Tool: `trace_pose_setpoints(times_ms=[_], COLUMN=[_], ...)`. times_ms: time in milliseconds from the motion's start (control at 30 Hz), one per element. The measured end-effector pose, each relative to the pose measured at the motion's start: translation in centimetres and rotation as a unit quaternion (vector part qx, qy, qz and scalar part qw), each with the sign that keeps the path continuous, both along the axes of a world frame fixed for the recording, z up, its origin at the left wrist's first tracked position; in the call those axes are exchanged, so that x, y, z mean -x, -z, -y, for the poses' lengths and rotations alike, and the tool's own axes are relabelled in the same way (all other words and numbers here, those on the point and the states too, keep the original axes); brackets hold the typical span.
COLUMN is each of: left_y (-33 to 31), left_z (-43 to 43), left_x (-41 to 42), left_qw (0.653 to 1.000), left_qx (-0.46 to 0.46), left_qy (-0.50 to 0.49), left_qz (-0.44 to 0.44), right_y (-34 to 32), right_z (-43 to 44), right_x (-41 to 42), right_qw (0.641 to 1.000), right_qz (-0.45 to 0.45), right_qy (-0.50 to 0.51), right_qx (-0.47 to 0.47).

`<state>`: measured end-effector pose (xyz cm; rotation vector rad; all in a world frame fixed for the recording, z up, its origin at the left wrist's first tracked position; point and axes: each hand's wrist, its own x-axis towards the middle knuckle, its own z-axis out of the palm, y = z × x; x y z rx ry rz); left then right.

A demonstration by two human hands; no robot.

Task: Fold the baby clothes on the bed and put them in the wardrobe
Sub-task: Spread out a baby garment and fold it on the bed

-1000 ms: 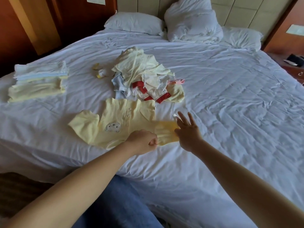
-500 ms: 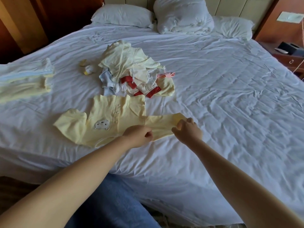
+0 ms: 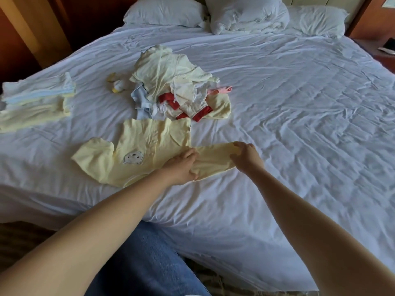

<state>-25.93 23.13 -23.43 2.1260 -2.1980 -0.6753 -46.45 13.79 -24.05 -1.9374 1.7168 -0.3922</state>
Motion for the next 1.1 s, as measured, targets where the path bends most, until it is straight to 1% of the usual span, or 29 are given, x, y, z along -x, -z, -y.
trace_pose_setpoints(times_ms=[67,133,300,400,433,467,500,533,567,600,667,700,733,767,800,833,867,900,933,967,1000,1033,1067,1100], left_y=[0.0,0.1,0.8,0.9,1.0,1.1,1.1,1.0,0.7,0.1,-1.0,-1.6,-2.1,-2.5,-2.9,-3.3,-3.5,-3.6,-3.4,-3.2,-2.7,-2.4,-2.0,-1.6], left_z=[0.2,0.7,2.4,2.7,2.7,2.6,2.6,2.4,2.3,2.1,1.9,1.7,1.4,1.2,0.8,0.3,-0.1,-0.6,-0.8,-1.1,-1.3,-1.7,-2.0,-2.2], left_x=[0.0,-0.2,-0.6,-0.7,-0.7,-0.7,-0.7,-0.7,-0.8,-0.9,-1.5,-2.0,-2.6,-3.5,-4.4,-5.1,-5.8,-6.5,-7.3,-8.1,-9.0,-9.7,-10.4,-11.0], left_qw=[1.000,1.000,0.997,0.996,0.996,0.996,0.991,0.978,0.953,0.922,0.853,0.809,0.767,0.733,0.715,0.705,0.708,0.718,0.735,0.752,0.765,0.774,0.784,0.796], left_qx=[-0.004,-0.016,-0.068,-0.080,-0.076,-0.069,-0.059,-0.042,-0.022,-0.003,0.020,0.015,0.010,0.010,0.015,0.017,0.028,0.049,0.078,0.104,0.123,0.135,0.148,0.156], left_qy=[0.001,0.008,0.029,0.025,0.018,0.004,-0.017,-0.050,-0.093,-0.145,-0.241,-0.280,-0.309,-0.332,-0.347,-0.360,-0.373,-0.390,-0.410,-0.428,-0.439,-0.445,-0.442,-0.435], left_qz=[-0.006,-0.012,-0.012,-0.021,-0.031,-0.061,-0.118,-0.200,-0.287,-0.360,-0.463,-0.517,-0.563,-0.594,-0.607,-0.611,-0.600,-0.575,-0.535,-0.490,-0.454,-0.430,-0.410,-0.390], right_y=[0.2,0.5,1.0,0.6,0.2,-0.3,-0.8,-1.5,-2.1,-2.8,-3.8,-4.1,-4.3,-4.4,-4.5,-4.7,-5.1,-5.2,-5.4,-5.2,-4.6,-4.0,-3.6,-2.9], right_z=[0.0,-0.4,-0.7,-0.6,-0.6,-0.6,-0.7,-0.9,-1.2,-1.5,-2.4,-2.7,-3.1,-3.5,-4.0,-4.5,-5.1,-5.5,-6.0,-6.1,-6.2,-6.1,-6.2,-6.2], right_x=[0.1,0.4,1.0,0.9,0.6,0.2,-0.4,-1.1,-2.0,-3.1,-5.6,-6.9,-8.2,-9.5,-10.6,-11.5,-12.3,-12.9,-13.3,-13.6,-13.8,-13.9,-13.8,-13.7], right_qw=[0.999,0.997,0.997,0.995,0.994,0.991,0.988,0.983,0.976,0.969,0.962,0.959,0.955,0.948,0.935,0.915,0.893,0.877,0.875,0.888,0.913,0.937,0.955,0.968], right_qz=[0.036,0.050,0.052,0.080,0.094,0.113,0.136,0.163,0.198,0.230,0.265,0.278,0.290,0.310,0.337,0.371,0.403,0.429,0.441,0.433,0.396,0.341,0.279,0.219], right_qy=[0.027,0.041,0.026,0.020,0.020,0.020,0.018,0.016,0.013,0.005,-0.022,-0.041,-0.057,-0.075,-0.095,-0.116,-0.132,-0.137,-0.129,-0.109,-0.087,-0.072,-0.070,-0.087], right_qx=[0.025,0.046,0.058,0.056,0.059,0.066,0.075,0.083,0.089,0.086,0.064,0.048,0.025,-0.007,-0.051,-0.104,-0.150,-0.169,-0.156,-0.112,-0.046,0.021,0.068,0.090])
